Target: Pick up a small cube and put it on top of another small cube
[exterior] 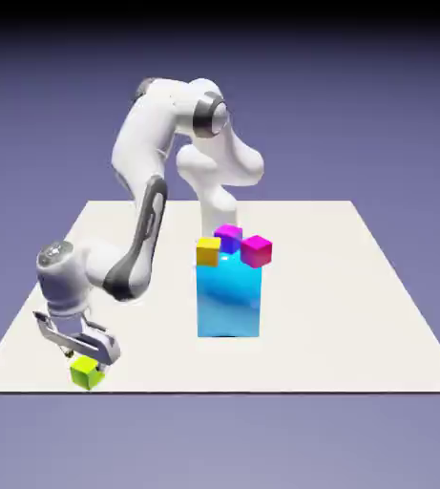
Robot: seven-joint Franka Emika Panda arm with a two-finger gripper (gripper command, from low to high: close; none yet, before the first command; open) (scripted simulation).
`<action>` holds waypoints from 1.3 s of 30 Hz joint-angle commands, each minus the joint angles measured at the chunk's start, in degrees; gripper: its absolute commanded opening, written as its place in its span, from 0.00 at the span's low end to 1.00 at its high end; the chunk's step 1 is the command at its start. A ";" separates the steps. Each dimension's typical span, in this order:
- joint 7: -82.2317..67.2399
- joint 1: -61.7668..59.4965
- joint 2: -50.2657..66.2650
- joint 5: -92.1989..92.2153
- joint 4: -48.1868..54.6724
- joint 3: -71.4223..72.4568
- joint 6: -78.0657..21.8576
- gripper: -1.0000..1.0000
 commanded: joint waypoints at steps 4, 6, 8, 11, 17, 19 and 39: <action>1.09 1.47 -6.22 -1.71 -0.56 -1.99 -5.69 0.00; 0.72 3.13 -10.37 -2.70 -2.05 -1.92 -8.27 0.00; -0.31 5.19 -14.53 -3.60 -4.22 -1.01 -10.14 0.00; -1.85 8.29 -20.76 -4.95 -7.46 0.35 -12.93 0.00; -4.93 14.48 -33.22 -7.66 -13.96 3.08 -18.52 0.00; -5.96 16.55 -37.37 -8.56 -16.12 3.99 -20.39 0.00; -14.45 33.68 -70.70 -16.28 -37.83 11.46 -30.97 0.00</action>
